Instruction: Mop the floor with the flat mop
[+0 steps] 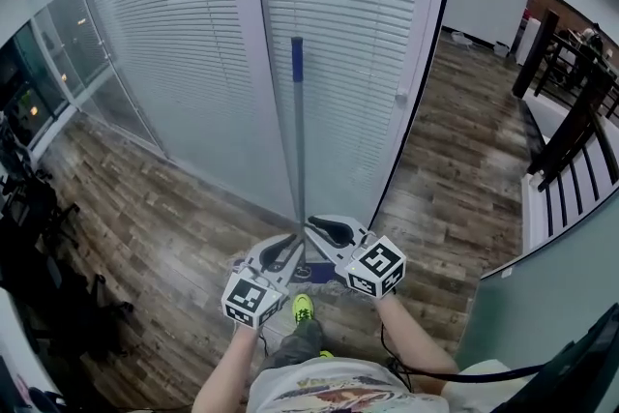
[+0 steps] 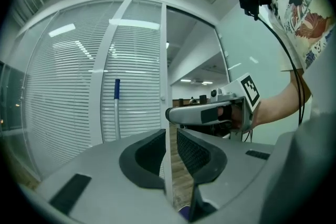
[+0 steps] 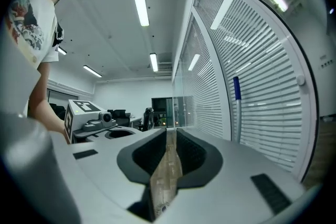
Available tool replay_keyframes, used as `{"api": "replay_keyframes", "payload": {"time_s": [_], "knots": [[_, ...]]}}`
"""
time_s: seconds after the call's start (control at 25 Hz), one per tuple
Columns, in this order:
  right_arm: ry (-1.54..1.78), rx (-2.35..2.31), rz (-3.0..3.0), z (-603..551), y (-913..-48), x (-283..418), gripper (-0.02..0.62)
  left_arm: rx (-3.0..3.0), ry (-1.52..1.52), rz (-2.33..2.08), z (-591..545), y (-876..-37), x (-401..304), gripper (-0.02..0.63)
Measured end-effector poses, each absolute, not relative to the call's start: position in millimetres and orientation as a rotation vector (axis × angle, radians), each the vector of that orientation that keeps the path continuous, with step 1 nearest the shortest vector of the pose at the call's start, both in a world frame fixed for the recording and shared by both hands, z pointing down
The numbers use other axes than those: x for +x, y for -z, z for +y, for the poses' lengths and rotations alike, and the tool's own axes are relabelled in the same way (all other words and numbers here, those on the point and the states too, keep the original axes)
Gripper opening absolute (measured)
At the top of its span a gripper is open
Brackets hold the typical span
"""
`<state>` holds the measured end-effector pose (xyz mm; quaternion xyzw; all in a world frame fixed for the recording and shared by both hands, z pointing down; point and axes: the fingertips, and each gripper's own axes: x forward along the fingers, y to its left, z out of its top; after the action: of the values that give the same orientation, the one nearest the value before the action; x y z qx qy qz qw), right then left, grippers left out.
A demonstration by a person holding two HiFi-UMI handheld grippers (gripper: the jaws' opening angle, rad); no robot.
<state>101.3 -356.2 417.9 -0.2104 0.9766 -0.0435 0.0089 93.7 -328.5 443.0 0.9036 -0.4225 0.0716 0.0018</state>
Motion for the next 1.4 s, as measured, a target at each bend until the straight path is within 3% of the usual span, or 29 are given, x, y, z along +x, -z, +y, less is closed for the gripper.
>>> {"api": "replay_keyframes", "payload": {"time_s": [0.28,0.56,0.84,1.0,1.4], "knots": [[0.142,-0.791,3.027,-456.4,-420.7,84.8,0.048,2.852,-0.252,-1.278,-429.7,-451.0,74.7,0.062],[0.174,-0.923,3.027,-557.7,-434.0,69.3,0.127,2.859,-0.267,-1.242,-533.3,-462.0,56.2,0.122],[0.192,-1.037,3.016,-647.4,-448.3,52.6,0.184,2.831,-0.303,-1.269,-637.2,-484.3,30.8,0.255],[0.181,-1.084,2.976,-684.7,-454.8,50.1,0.216,2.839,-0.32,-1.255,-681.4,-499.8,28.6,0.298],[0.038,-1.125,2.994,-749.2,-431.3,34.8,0.235,2.882,-0.334,-1.264,-753.7,-502.6,39.4,0.301]]}}
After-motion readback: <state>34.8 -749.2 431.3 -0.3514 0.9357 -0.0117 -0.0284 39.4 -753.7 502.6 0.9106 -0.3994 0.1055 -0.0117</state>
